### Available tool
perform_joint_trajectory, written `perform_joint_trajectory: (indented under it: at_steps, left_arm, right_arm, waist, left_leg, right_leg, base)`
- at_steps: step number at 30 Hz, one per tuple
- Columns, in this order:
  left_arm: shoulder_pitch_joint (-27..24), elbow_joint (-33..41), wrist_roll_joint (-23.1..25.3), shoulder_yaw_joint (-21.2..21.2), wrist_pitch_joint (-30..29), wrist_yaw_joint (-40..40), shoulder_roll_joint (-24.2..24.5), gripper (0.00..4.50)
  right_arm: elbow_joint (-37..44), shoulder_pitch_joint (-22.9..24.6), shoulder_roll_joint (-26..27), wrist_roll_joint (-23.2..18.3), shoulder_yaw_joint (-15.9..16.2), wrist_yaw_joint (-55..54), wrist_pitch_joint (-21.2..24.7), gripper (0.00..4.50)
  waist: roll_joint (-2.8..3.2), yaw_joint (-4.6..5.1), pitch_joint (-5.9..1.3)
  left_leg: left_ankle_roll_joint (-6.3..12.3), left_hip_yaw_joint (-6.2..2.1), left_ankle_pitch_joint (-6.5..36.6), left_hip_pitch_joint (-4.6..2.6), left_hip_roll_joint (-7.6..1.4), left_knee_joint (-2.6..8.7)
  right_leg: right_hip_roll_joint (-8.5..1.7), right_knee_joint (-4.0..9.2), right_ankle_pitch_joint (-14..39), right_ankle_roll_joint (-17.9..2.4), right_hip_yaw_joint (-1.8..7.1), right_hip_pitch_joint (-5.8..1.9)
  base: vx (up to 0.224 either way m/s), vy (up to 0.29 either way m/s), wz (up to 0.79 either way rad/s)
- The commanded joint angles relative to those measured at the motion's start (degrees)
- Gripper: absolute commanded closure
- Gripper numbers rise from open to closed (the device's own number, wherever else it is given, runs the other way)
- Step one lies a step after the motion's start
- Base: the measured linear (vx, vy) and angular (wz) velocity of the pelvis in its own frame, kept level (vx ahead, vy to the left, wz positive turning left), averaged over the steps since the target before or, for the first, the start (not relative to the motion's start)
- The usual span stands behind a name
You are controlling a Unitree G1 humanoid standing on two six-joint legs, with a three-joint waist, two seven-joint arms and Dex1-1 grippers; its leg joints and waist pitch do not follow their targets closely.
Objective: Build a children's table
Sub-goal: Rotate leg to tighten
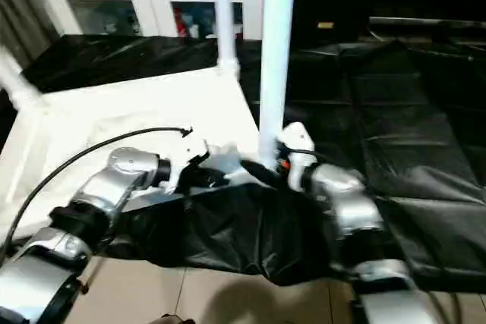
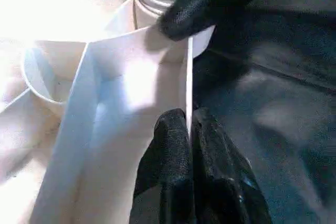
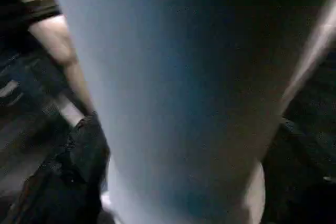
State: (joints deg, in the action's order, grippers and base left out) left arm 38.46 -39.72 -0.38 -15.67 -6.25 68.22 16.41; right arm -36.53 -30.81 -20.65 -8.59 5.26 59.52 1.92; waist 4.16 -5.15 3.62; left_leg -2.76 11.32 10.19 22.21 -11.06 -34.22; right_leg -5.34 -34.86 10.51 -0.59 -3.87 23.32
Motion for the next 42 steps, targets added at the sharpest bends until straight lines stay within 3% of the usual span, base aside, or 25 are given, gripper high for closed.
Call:
perform_joint_trajectory:
  at_steps: [1,5,13,17,21,26,32,36,37,38,42]
  left_arm:
    - [-0.2,2.5,-3.2,0.8,0.1,4.3,0.5,4.5]
    - [-0.7,2.6,-3.2,1.2,0.3,4.9,1.2,4.5]
    - [-2.0,4.6,-3.8,1.2,-0.8,5.4,1.6,4.5]
    - [-1.2,3.4,-3.4,1.7,-0.4,3.3,0.4,4.5]
    - [0.5,0.7,-1.6,2.5,-0.7,-3.7,-1.6,4.5]
    - [4.3,-4.6,0.9,3.8,-0.9,-15.9,-6.2,4.5]
    - [7.7,-8.4,1.4,4.4,-1.5,-26.3,-12.7,4.5]
    - [7.6,-8.8,1.8,3.5,-0.2,-24.7,-14.0,4.5]
    - [7.5,-8.7,1.8,3.5,-0.1,-24.4,-14.0,4.5]
    - [7.2,-8.4,1.6,3.1,0.0,-23.0,-13.7,4.5]
    - [5.6,-6.8,1.2,1.8,1.3,-16.8,-11.3,4.5]
  right_arm:
    - [1.4,0.5,-1.0,-0.6,0.4,3.0,0.4,0.63]
    - [1.9,0.6,-1.8,-0.7,0.6,4.5,0.5,0.63]
    - [3.8,1.8,-1.2,-2.7,0.4,6.4,3.0,1.4]
    - [4.5,3.7,0.1,-3.1,0.0,4.2,4.0,1.68]
    - [2.2,4.2,2.9,-0.9,-1.2,-4.8,3.4,1.74]
    - [-4.3,2.7,9.6,2.3,-3.5,-24.6,2.8,1.75]
    - [-10.5,-0.6,17.5,2.6,-5.5,-38.6,3.4,1.76]
    - [-11.6,-2.2,19.3,2.4,-5.6,-37.4,1.4,1.76]
    - [-11.5,-2.2,19.4,2.3,-5.7,-37.1,1.4,1.76]
    - [-11.2,-2.5,19.3,2.0,-5.7,-36.0,1.3,1.2]
    - [-8.1,-2.0,15.8,2.5,-3.2,-28.0,1.2,1.06]
  waist:
    - [-1.21,-0.17,-4.23]
    - [-1.34,-0.23,-4.23]
    - [-1.26,-0.15,-4.27]
    - [-1.04,-0.12,-4.19]
    - [-0.97,0.14,-4.01]
    - [-1.12,0.53,-4.07]
    - [-0.92,0.52,-4.12]
    - [-0.94,0.46,-4.17]
    - [-0.57,0.47,-4.24]
    - [-0.72,0.52,-4.24]
    - [-0.9,0.64,-4.18]
  left_leg:
    - [6.81,-0.9,9.5,-0.78,-2.27,3.63]
    - [6.25,-0.92,8.9,-0.84,-2.26,3.68]
    - [6.37,-0.95,8.3,-0.79,-2.21,3.61]
    - [5.55,-1.02,9.3,-0.78,-2.17,3.75]
    - [4.05,-0.99,10.9,-1.01,-2.02,3.94]
    - [2.15,-1.21,11.3,-1.08,-1.72,4.12]
    - [2.07,-1.18,12.2,-1.23,-1.76,4.22]
    - [2.47,-1.21,12.6,-1.11,-1.65,4.24]
    - [2.52,-1.18,13.2,-1.29,-1.73,4.22]
    - [2.59,-1.2,13.1,-1.2,-1.69,4.23]
    - [3.74,-1.23,12.5,-0.87,-1.67,4.17]
  right_leg:
    - [-3.22,3.75,8.7,-14.9,2.14,-2.88]
    - [-3.21,3.76,9.4,-15.0,2.14,-2.82]
    - [-3.14,3.71,9.1,-14.6,2.14,-2.88]
    - [-3.15,3.88,9.9,-14.4,2.14,-2.89]
    - [-3.13,4.35,12.5,-13.7,2.19,-2.64]
    - [-3.26,4.61,15.0,-12.4,2.14,-2.84]
    - [-3.26,4.88,15.4,-11.8,2.24,-2.62]
    - [-3.3,4.87,14.6,-11.7,2.2,-2.81]
    - [-3.29,4.96,14.3,-11.8,2.22,-2.7]
    - [-3.24,4.84,13.8,-11.8,2.2,-2.81]
    - [-3.28,4.71,12.6,-12.2,2.14,-3.13]
  base:
    - [0.0,0.0,0.0]
    - [0.0,0.0,0.0]
    - [0.0,0.0,0.0]
    - [0.0,0.0,0.0]
    - [0.0,0.0,0.0]
    - [0.0,0.0,0.0]
    - [0.0,0.0,0.0]
    - [0.0,0.0,0.0]
    - [0.0,0.0,0.0]
    - [0.0,0.0,0.0]
    - [0.0,0.0,0.0]
